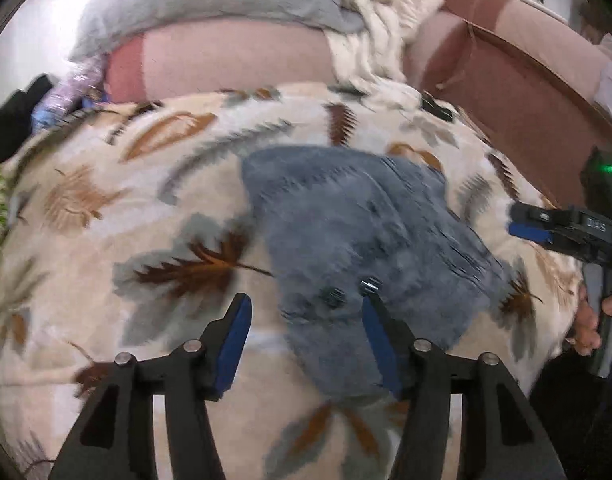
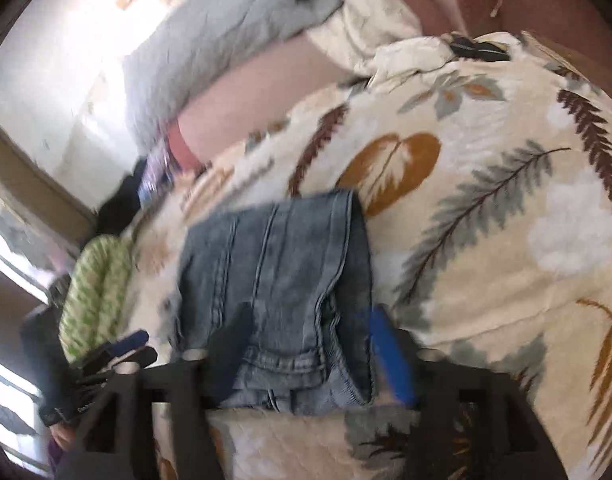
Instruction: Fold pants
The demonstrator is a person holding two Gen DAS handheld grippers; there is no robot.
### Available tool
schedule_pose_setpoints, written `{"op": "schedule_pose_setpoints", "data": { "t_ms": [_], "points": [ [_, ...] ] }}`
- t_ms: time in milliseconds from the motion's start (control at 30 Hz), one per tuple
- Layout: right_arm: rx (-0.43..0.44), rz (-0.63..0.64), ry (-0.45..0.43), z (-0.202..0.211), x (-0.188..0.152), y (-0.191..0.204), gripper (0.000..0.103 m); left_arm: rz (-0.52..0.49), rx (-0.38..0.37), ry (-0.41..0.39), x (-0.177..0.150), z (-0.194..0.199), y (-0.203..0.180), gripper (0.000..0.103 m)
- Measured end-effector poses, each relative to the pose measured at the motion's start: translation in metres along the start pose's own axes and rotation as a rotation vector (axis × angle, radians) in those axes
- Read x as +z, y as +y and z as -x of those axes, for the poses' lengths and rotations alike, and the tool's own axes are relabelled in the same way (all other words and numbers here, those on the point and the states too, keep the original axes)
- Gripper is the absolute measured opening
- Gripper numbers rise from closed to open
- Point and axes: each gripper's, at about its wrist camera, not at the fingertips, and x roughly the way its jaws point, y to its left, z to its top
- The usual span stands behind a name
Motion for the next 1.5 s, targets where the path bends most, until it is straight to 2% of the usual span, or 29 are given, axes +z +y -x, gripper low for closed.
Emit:
{"op": "schedule_pose_setpoints", "data": {
  "t_ms": [67, 133, 433, 600, 767, 833, 967, 1033, 1133, 1233, 1367, 1500],
  "points": [
    [0.012, -0.040, 0.011, 0.000, 0.003, -0.008, 0.069, 0.015, 0.039, -0.013, 0.002, 0.001, 0.007, 0.064],
    [0.009, -0.076, 0.035, -0.005, 0.006, -0.013, 0.069, 0.059, 0.047, 0.004, 0.003, -0.004, 0.017, 0.070],
    [0.009, -0.111, 0.146, -0.033, 0.006, -0.020, 0.073, 0.282, -0.111, 0.195, -0.004, -0.042, 0.035, 0.073],
    [0.042, -0.147, 0.185, -0.046, 0.004, -0.026, 0.073, 0.324, -0.160, 0.161, -0.003, -0.041, 0.038, 0.073],
    [0.049, -0.149, 0.202, -0.056, 0.004, -0.028, 0.073, 0.324, -0.216, 0.181, 0.002, -0.053, 0.032, 0.075],
    [0.061, -0.146, 0.213, -0.059, 0.003, -0.026, 0.073, 0.329, -0.233, 0.170, 0.001, -0.054, 0.031, 0.081],
    [0.062, -0.143, 0.223, -0.063, 0.001, -0.026, 0.073, 0.336, -0.314, 0.201, -0.001, -0.063, 0.019, 0.082],
    [0.076, -0.150, 0.223, -0.064, 0.000, -0.026, 0.075, 0.310, -0.303, 0.194, -0.003, -0.063, 0.012, 0.086],
    [0.099, -0.154, 0.225, -0.067, 0.000, -0.024, 0.076, 0.279, -0.290, 0.187, -0.003, -0.065, 0.005, 0.087],
    [0.116, -0.148, 0.228, -0.069, -0.002, -0.020, 0.078, 0.272, -0.307, 0.173, -0.003, -0.065, 0.004, 0.087],
    [0.117, -0.135, 0.224, -0.071, -0.003, -0.015, 0.078, 0.233, -0.287, 0.153, -0.004, -0.064, -0.002, 0.087],
    [0.082, -0.088, 0.207, -0.071, -0.006, -0.006, 0.077, 0.204, -0.271, 0.127, -0.004, -0.061, -0.007, 0.082]
  ]
}}
